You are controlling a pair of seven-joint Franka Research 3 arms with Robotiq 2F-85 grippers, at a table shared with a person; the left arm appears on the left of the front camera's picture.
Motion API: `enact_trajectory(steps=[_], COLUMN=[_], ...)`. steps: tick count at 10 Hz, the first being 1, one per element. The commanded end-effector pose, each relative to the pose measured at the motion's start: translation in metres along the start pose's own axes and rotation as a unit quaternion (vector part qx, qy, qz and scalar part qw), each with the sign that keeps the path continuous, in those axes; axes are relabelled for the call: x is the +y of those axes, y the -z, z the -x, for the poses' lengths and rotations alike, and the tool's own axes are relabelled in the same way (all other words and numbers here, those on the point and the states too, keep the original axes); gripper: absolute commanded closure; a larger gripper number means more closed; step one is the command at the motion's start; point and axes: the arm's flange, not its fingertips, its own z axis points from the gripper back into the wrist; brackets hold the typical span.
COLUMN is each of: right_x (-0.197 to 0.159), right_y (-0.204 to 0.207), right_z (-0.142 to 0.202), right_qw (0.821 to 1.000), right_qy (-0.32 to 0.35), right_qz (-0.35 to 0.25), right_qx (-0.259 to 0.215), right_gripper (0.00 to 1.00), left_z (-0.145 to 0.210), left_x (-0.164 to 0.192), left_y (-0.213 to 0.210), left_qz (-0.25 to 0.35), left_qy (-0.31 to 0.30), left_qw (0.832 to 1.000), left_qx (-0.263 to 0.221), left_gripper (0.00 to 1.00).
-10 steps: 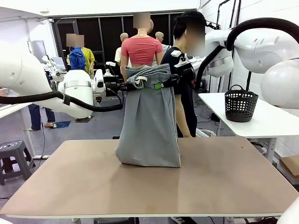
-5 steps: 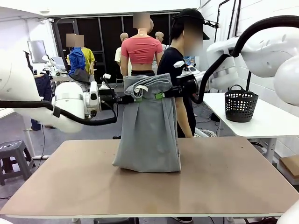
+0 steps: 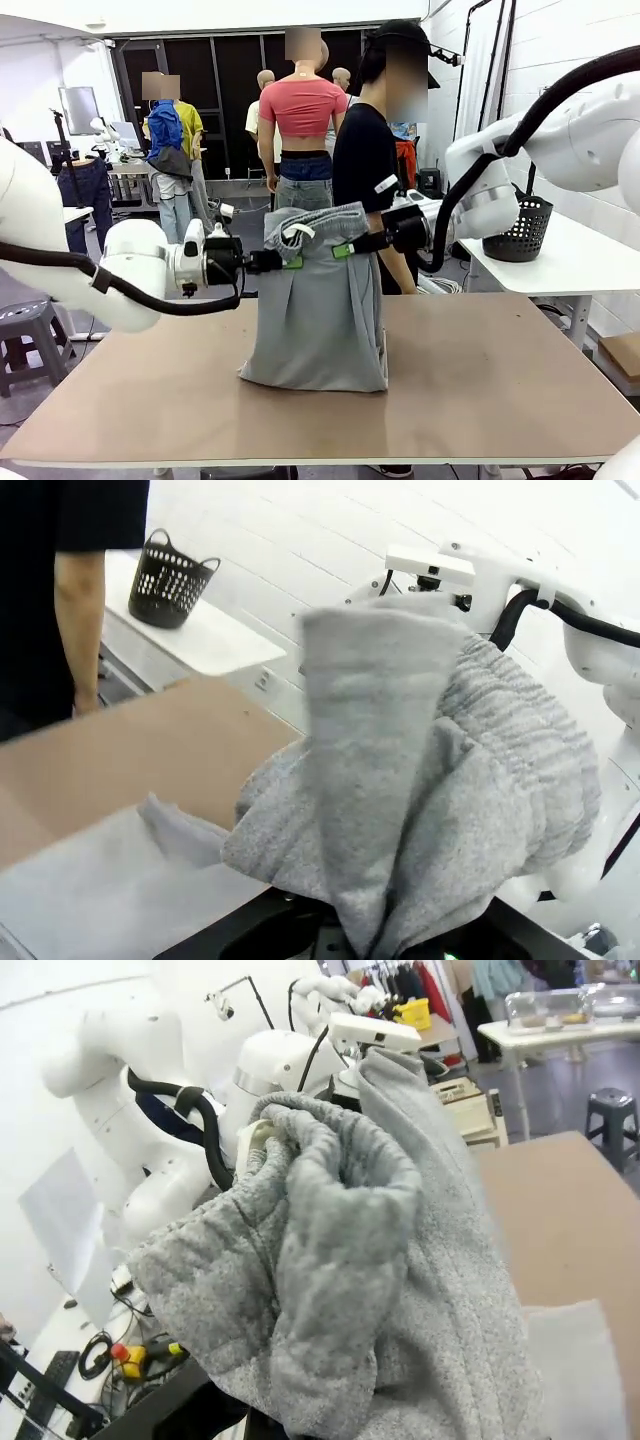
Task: Fold the training pants.
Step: Fold the Training pants in half.
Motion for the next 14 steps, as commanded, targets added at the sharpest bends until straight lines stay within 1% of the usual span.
enact_trajectory(steps=[1, 2, 3, 6, 7, 8, 10, 12, 14], right_x=[0.009, 0.014, 0.002, 0.003, 0.016, 0.020, 0.016, 0.011, 0.003], right_y=[-0.003, 0.002, 0.005, 0.009, 0.009, 0.011, 0.013, 0.020, 0.022], right_z=[0.007, 0.000, 0.011, 0.013, 0.015, 0.023, 0.042, 0.066, 0.090], right_qw=[1.000, 1.000, 1.000, 1.000, 0.999, 0.997, 0.990, 0.981, 0.970], right_qy=[0.011, -0.009, 0.013, 0.013, 0.031, 0.065, 0.120, 0.173, 0.226], right_qz=[0.006, 0.006, -0.004, -0.006, -0.012, -0.032, -0.035, -0.034, -0.020], right_qx=[-0.027, -0.019, -0.005, -0.005, -0.019, -0.040, -0.064, -0.079, -0.083], right_gripper=[1.00, 1.00, 1.00, 1.00, 1.00, 1.00, 1.00, 1.00, 1.00], left_z=[0.007, 0.000, 0.012, 0.014, 0.016, 0.022, 0.035, 0.044, 0.057], left_x=[-0.010, -0.017, -0.003, -0.008, -0.016, -0.023, -0.026, -0.017, -0.001], left_y=[-0.020, -0.017, -0.003, -0.003, -0.005, -0.007, -0.011, -0.019, -0.021], left_qz=[-0.013, -0.005, 0.000, 0.001, -0.014, -0.018, -0.049, -0.057, -0.052], left_qy=[-0.023, 0.017, -0.012, -0.009, -0.044, -0.091, -0.154, -0.211, -0.270], left_qw=[0.999, 0.999, 1.000, 1.000, 0.999, 0.996, 0.986, 0.975, 0.960], left_qx=[-0.031, -0.034, -0.002, 0.000, -0.003, 0.009, 0.034, 0.041, 0.050], left_gripper=[1.00, 1.00, 1.00, 1.00, 1.00, 1.00, 1.00, 1.00, 1.00])
